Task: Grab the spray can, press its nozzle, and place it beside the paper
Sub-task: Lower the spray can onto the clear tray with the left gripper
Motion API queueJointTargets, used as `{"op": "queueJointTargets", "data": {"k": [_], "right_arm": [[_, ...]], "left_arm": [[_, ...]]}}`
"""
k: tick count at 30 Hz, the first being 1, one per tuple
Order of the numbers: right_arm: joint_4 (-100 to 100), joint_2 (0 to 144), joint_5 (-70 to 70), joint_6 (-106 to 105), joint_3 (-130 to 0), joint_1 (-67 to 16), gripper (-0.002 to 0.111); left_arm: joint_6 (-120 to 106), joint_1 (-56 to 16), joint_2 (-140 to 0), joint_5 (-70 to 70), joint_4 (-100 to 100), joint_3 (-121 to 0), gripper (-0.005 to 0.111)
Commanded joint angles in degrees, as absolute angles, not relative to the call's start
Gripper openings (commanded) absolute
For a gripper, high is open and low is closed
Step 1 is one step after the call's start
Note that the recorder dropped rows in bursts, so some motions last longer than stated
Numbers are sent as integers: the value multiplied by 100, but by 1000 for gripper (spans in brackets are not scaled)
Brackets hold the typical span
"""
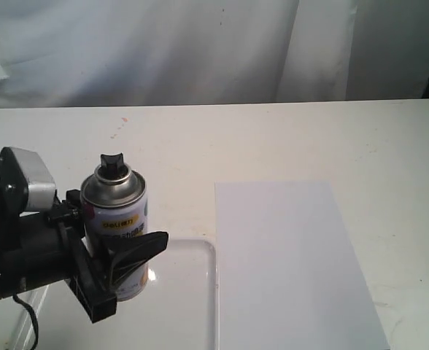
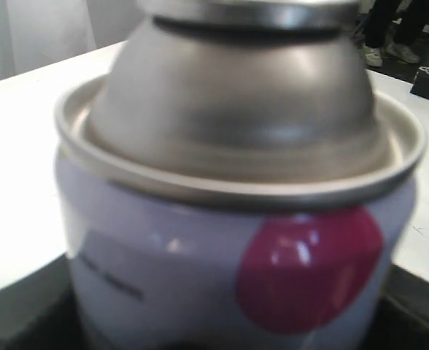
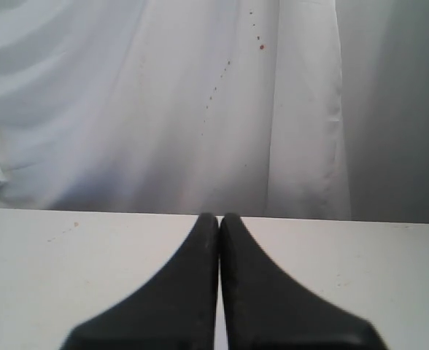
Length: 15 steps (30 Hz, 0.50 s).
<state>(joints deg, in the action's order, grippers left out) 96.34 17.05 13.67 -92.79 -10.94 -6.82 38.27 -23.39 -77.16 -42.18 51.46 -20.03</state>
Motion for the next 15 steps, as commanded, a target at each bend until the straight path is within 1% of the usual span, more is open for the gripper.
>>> {"op": "queueJointTargets", "data": {"k": [1,5,15], "right_arm": [[9122,1679,1422,-9287,-1066,-702,0],[9009,1679,1627,-9235,-1066,-702,0],[9009,1679,1629,-9194,-1066,-702,0]], "left_arm": [[3418,-2324,-8030,-4850,4837,-2000,0],[3086,-2324,-8271,-4866,4684,-2000,0],[2500,-2324,-9231,-5626,4509,-2000,0]]}}
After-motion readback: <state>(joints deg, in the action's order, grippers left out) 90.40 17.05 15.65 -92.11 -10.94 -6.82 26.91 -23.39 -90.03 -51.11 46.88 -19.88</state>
